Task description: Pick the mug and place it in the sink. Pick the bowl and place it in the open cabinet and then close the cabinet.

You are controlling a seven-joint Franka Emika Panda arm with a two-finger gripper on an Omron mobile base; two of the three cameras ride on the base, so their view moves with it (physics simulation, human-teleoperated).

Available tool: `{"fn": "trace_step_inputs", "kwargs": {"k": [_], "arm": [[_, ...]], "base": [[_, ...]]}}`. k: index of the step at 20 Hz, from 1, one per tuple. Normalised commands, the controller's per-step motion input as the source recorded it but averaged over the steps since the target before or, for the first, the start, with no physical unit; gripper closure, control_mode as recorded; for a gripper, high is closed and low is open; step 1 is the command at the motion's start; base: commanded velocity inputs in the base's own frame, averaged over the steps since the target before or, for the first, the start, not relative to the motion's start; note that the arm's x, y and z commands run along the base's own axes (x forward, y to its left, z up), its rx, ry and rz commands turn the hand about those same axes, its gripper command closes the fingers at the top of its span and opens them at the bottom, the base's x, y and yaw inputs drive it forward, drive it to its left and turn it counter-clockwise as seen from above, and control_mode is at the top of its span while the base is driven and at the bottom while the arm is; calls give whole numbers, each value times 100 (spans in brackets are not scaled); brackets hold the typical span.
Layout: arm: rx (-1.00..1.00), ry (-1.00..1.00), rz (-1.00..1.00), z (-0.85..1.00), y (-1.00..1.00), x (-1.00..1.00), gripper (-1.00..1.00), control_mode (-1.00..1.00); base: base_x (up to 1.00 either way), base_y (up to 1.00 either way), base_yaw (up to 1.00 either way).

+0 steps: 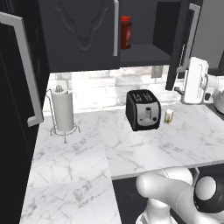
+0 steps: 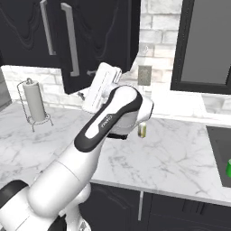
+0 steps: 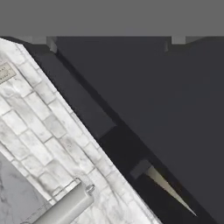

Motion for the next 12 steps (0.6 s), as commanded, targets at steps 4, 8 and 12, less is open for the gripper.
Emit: {"fn": "trace_step_inputs", "kwargs": {"k": [4, 8, 12], "arm": [[-7, 0, 0, 53, 57, 9, -100, -100], [-4, 0, -1, 14, 57, 6, -100, -100], [0, 0, -7, 0, 49, 17, -100, -100]], "base": [[0, 0, 0], [0, 0, 0], [0, 0, 0]]}}
